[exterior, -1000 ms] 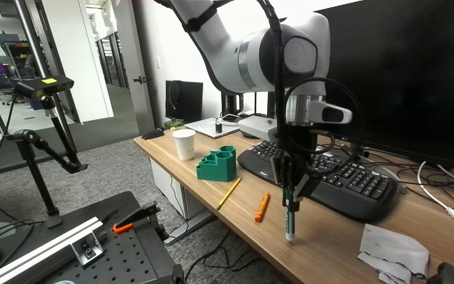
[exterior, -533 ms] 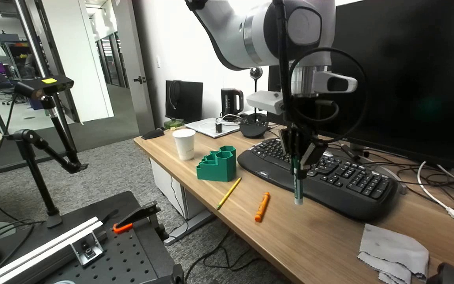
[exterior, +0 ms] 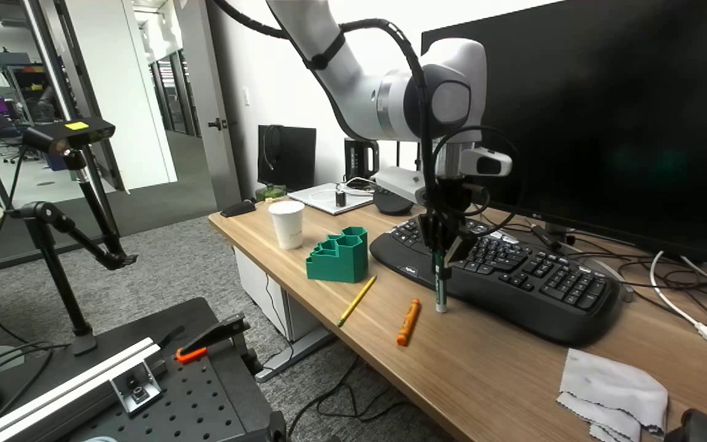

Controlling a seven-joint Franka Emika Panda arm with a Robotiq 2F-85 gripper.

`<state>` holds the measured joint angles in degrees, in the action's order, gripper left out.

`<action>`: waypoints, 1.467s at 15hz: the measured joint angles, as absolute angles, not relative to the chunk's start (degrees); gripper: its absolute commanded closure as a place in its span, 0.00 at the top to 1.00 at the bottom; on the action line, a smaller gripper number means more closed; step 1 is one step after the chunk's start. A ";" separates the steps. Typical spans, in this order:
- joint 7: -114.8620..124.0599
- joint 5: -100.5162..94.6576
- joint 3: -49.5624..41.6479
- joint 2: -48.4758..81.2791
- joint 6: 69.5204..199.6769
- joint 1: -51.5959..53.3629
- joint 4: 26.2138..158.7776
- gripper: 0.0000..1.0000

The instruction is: Move the marker forwards to the left

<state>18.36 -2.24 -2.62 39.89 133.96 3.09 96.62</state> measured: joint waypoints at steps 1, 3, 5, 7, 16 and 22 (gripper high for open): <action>18.36 -2.23 -2.61 40.47 133.96 3.41 95.62 0.05; 18.29 -2.21 -2.57 41.19 133.96 3.67 94.40 0.05; 18.08 -2.00 -2.55 41.38 133.96 3.58 94.11 0.05; 17.62 -1.57 -2.54 41.38 133.96 3.41 94.11 0.45; 16.65 -0.37 -2.55 42.09 133.09 2.21 94.19 0.99; 9.69 2.94 -0.79 37.35 124.02 0.39 97.03 1.00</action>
